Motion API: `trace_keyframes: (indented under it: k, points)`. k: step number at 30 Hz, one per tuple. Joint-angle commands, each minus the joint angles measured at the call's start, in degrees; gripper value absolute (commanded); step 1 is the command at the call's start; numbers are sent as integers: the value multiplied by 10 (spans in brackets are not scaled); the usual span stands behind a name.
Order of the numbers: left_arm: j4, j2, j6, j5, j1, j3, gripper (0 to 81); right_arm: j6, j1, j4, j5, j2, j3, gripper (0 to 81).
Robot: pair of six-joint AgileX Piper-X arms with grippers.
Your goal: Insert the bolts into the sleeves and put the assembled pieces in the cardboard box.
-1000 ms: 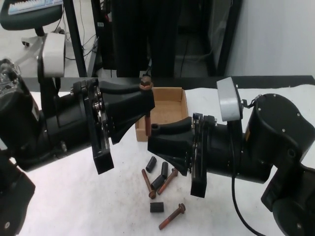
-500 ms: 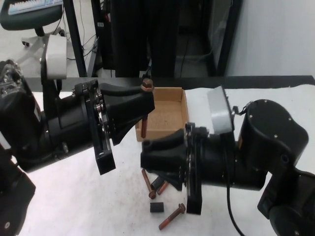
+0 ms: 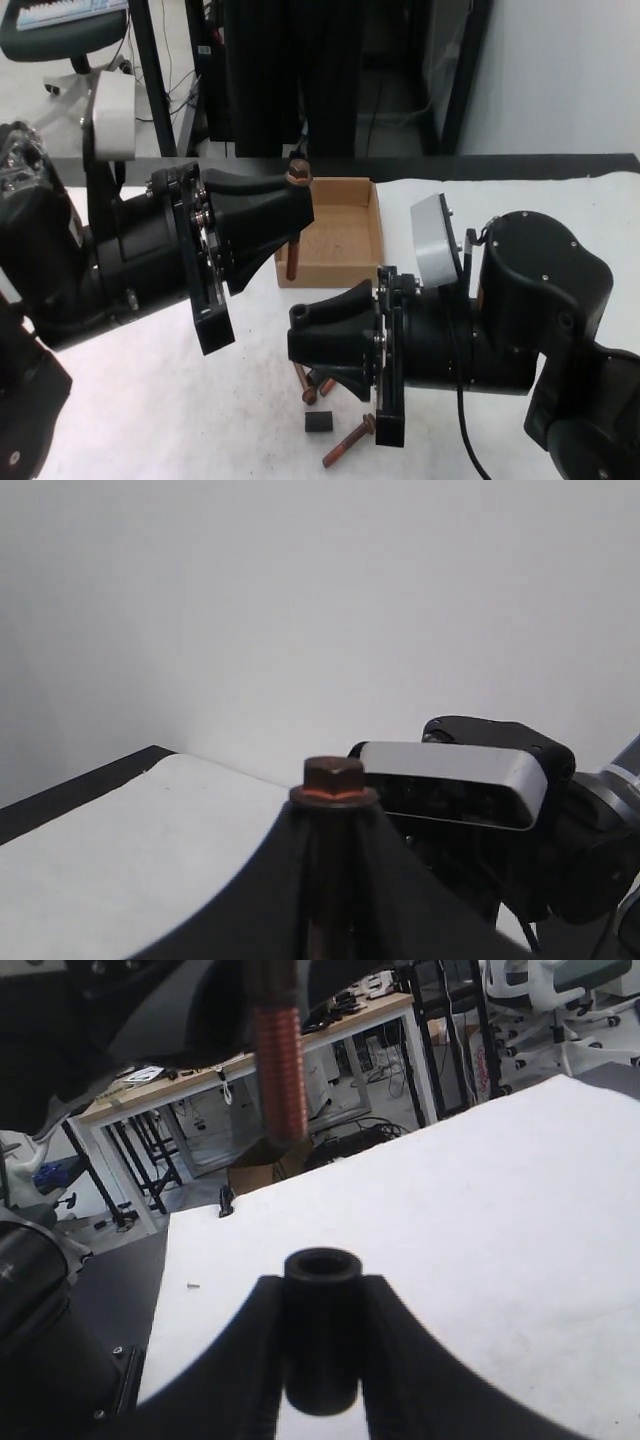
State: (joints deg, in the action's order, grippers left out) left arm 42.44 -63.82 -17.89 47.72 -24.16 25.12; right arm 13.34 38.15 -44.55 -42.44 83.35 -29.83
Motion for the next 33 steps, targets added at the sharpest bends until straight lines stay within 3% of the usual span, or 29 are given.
trace_keyframes:
  k: [1, 33]
  points:
    - [7, 1, -5, -4, 0, 8, 3, -2, 0, -26, 1, -2, -1, 8]
    - [7, 1, -6, -5, -1, 8, 3, 21, 0, -46, 5, -2, -8, 8]
